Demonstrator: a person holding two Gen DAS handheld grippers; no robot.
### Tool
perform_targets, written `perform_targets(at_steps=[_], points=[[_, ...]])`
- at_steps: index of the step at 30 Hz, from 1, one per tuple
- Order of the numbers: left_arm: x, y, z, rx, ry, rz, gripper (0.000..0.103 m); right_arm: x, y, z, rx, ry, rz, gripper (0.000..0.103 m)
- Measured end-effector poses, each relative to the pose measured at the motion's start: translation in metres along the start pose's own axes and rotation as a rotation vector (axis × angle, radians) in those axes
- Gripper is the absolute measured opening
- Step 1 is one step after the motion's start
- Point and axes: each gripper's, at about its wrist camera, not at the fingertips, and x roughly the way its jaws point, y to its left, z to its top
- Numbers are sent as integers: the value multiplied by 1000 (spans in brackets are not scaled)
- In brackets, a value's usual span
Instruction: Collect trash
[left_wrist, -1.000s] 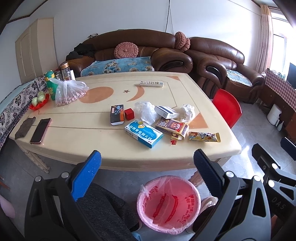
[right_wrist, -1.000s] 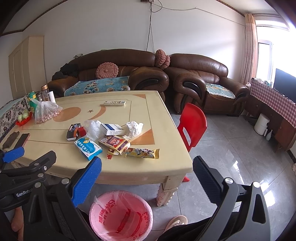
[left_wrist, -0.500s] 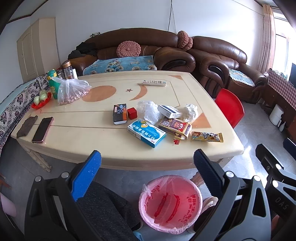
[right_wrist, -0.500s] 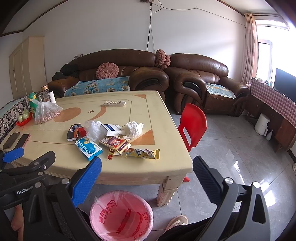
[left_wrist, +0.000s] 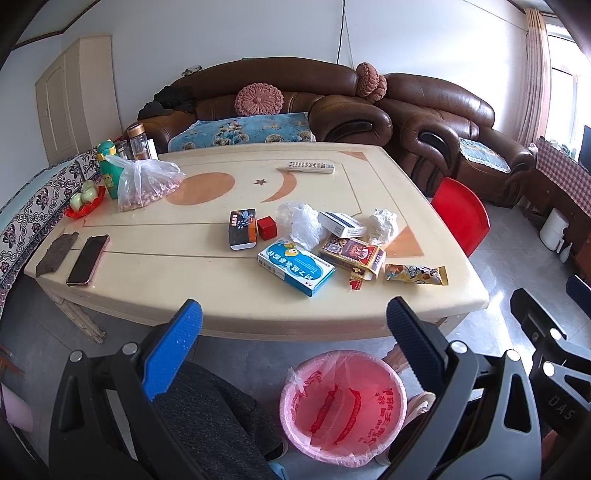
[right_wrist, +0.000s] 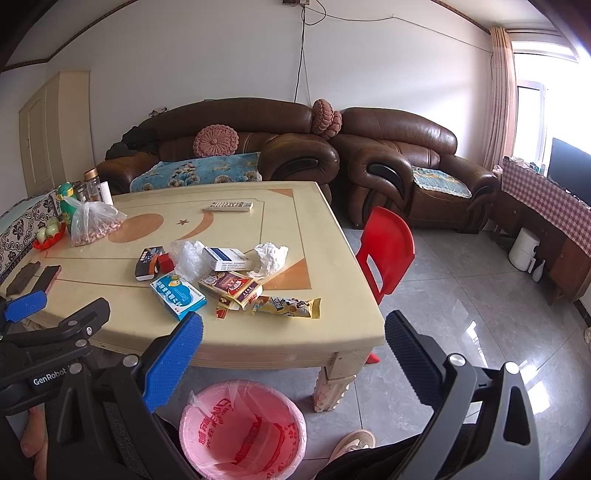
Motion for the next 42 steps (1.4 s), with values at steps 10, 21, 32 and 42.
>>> perform_targets(at_steps=[10, 21, 32, 42], points=[[-1, 2, 1, -3, 0, 5, 98, 0, 1, 0, 0, 0, 1, 97], [4, 2, -2, 8, 18, 8, 98, 9, 5, -3, 9, 25, 22, 97], [37, 20, 16, -2, 77, 19, 98, 45, -5, 0, -23, 40, 93, 97], [74, 51, 55, -47, 142, 24, 98, 78, 5, 20, -181, 50, 241, 97]])
